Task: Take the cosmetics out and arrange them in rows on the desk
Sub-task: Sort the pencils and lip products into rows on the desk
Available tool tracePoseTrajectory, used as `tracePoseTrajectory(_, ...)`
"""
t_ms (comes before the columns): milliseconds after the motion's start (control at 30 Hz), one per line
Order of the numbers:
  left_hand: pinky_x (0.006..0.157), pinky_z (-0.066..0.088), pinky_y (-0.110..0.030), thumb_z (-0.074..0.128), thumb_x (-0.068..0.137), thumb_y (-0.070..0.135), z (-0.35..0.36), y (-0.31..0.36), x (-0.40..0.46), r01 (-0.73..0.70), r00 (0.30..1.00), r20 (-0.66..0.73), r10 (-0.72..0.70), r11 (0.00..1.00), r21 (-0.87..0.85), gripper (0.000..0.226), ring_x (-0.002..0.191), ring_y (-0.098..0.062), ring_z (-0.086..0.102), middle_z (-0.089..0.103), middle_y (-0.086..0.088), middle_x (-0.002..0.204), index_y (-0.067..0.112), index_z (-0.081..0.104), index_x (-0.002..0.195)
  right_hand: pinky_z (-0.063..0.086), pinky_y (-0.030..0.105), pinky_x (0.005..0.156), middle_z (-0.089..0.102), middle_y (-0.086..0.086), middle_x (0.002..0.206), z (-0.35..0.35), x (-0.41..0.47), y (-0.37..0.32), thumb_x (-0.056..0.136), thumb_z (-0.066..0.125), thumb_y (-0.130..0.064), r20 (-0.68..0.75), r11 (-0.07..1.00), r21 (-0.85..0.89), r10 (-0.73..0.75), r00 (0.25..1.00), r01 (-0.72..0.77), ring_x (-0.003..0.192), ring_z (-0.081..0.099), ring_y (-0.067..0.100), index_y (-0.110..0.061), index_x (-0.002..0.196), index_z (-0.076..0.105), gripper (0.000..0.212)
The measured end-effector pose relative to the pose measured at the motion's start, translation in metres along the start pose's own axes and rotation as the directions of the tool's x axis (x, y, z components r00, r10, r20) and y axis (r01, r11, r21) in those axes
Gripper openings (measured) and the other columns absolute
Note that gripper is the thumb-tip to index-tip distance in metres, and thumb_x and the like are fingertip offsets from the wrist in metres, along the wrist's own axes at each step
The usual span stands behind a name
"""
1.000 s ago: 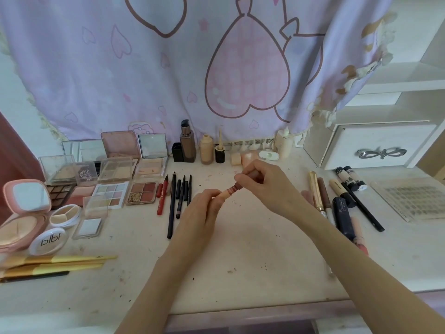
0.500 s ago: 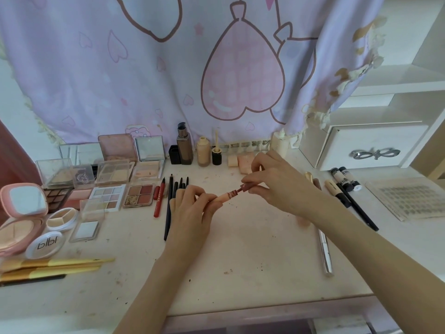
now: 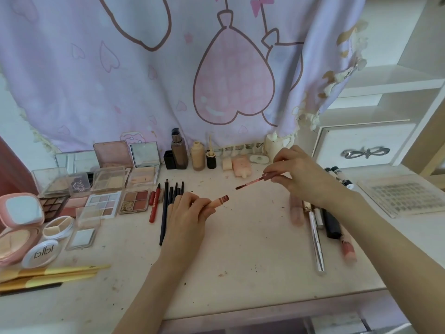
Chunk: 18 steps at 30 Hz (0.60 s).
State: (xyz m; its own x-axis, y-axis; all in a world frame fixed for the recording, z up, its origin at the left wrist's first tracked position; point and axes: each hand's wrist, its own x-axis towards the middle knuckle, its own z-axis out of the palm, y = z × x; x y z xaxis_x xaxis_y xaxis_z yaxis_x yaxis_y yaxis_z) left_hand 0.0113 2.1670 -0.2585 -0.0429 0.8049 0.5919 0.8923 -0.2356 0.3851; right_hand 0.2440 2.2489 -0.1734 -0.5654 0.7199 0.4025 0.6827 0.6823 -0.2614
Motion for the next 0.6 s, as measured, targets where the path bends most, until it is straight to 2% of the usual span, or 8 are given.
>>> tracePoseTrajectory(67, 0.068, 0.041, -0.026, 0.061, 0.086, 0.020, 0.001, 0.003, 0.001, 0.047, 0.999, 0.011, -0.046, 0.996, -0.075, 0.020, 0.077, -0.019, 0.049, 0.053, -0.002, 0.084, 0.005, 0.069, 0.095, 0.025, 0.014, 0.077, 0.056, 0.005, 0.087, -0.005, -0.003, 0.003, 0.082, 0.068, -0.006, -0.009, 0.998, 0.014, 0.062, 0.998, -0.061, 0.087, 0.043, 0.022, -0.015, 0.098, 0.074, 0.019)
tracePoseTrajectory(167, 0.072, 0.038, -0.013, 0.057, 0.089, 0.014, -0.004, 0.010, 0.005, 0.164, 0.986, 0.046, -0.158, 0.962, -0.220, 0.014, 0.079, -0.011, 0.050, 0.050, 0.006, 0.089, 0.008, 0.065, 0.099, 0.029, 0.013, 0.076, 0.056, 0.001, 0.092, 0.004, -0.007, -0.002, 0.085, 0.064, -0.013, -0.034, 0.967, 0.109, 0.234, 0.972, -0.229, 0.086, 0.050, 0.015, -0.018, 0.103, 0.072, 0.020)
tracePoseTrajectory(233, 0.072, 0.038, -0.007, 0.054, 0.090, 0.010, -0.006, 0.012, 0.012, 0.202, 0.979, 0.035, -0.200, 0.941, -0.272, 0.011, 0.076, -0.006, 0.051, 0.050, 0.007, 0.087, 0.009, 0.063, 0.097, 0.035, 0.014, 0.076, 0.060, 0.001, 0.099, 0.015, -0.004, -0.008, 0.085, 0.064, -0.018, -0.036, 0.905, 0.242, 0.369, 0.929, -0.350, 0.084, 0.056, 0.013, -0.020, 0.100, 0.072, 0.017)
tracePoseTrajectory(300, 0.071, 0.036, -0.002, 0.053, 0.091, 0.008, -0.005, 0.014, 0.025, 0.244, 0.968, 0.026, -0.248, 0.921, -0.303, 0.011, 0.074, -0.003, 0.051, 0.053, 0.003, 0.086, 0.008, 0.063, 0.094, 0.037, 0.009, 0.072, 0.063, -0.001, 0.096, 0.026, 0.003, -0.014, 0.086, 0.062, -0.021, 0.001, 0.840, 0.321, 0.463, 0.886, -0.439, 0.086, 0.057, 0.012, -0.022, 0.100, 0.071, 0.017)
tracePoseTrajectory(333, 0.070, 0.034, 0.001, 0.052, 0.092, 0.008, -0.002, 0.014, 0.032, 0.274, 0.960, 0.036, -0.276, 0.910, -0.313, 0.012, 0.075, -0.003, 0.051, 0.054, 0.001, 0.088, 0.007, 0.063, 0.093, 0.036, 0.005, 0.067, 0.065, -0.002, 0.091, 0.032, 0.008, -0.018, 0.086, 0.062, -0.020, 0.018, 0.810, 0.360, 0.490, 0.871, -0.463, 0.084, 0.057, 0.011, -0.021, 0.100, 0.071, 0.017)
tracePoseTrajectory(433, 0.071, 0.031, 0.004, 0.051, 0.092, 0.008, 0.014, 0.014, 0.051, 0.330, 0.943, 0.071, -0.325, 0.889, -0.318, 0.014, 0.079, -0.003, 0.050, 0.057, -0.003, 0.094, 0.006, 0.063, 0.085, 0.035, 0.007, 0.061, 0.068, -0.001, 0.091, 0.053, 0.023, -0.026, 0.084, 0.061, -0.014, 0.072, 0.736, 0.461, 0.526, 0.848, -0.496, 0.081, 0.054, 0.009, -0.015, 0.099, 0.072, 0.017)
tracePoseTrajectory(533, 0.070, 0.030, 0.004, 0.052, 0.090, 0.005, 0.031, 0.011, 0.058, 0.346, 0.937, 0.060, -0.345, 0.885, -0.310, 0.014, 0.082, -0.009, 0.051, 0.056, -0.002, 0.094, 0.007, 0.063, 0.082, 0.039, 0.014, 0.070, 0.069, 0.001, 0.097, 0.074, 0.034, -0.030, 0.083, 0.061, -0.012, 0.115, 0.709, 0.475, 0.537, 0.836, -0.521, 0.091, 0.060, 0.014, -0.012, 0.097, 0.071, 0.017)
tracePoseTrajectory(600, 0.069, 0.030, 0.004, 0.052, 0.089, 0.004, 0.037, 0.007, 0.061, 0.354, 0.932, 0.038, -0.361, 0.883, -0.308, 0.013, 0.079, -0.007, 0.049, 0.055, 0.000, 0.092, 0.005, 0.063, 0.082, 0.041, 0.019, 0.078, 0.069, 0.004, 0.100, 0.086, 0.039, -0.031, 0.083, 0.060, -0.012, 0.120, 0.711, 0.477, 0.531, 0.839, -0.518, 0.096, 0.061, 0.018, -0.011, 0.097, 0.071, 0.018)
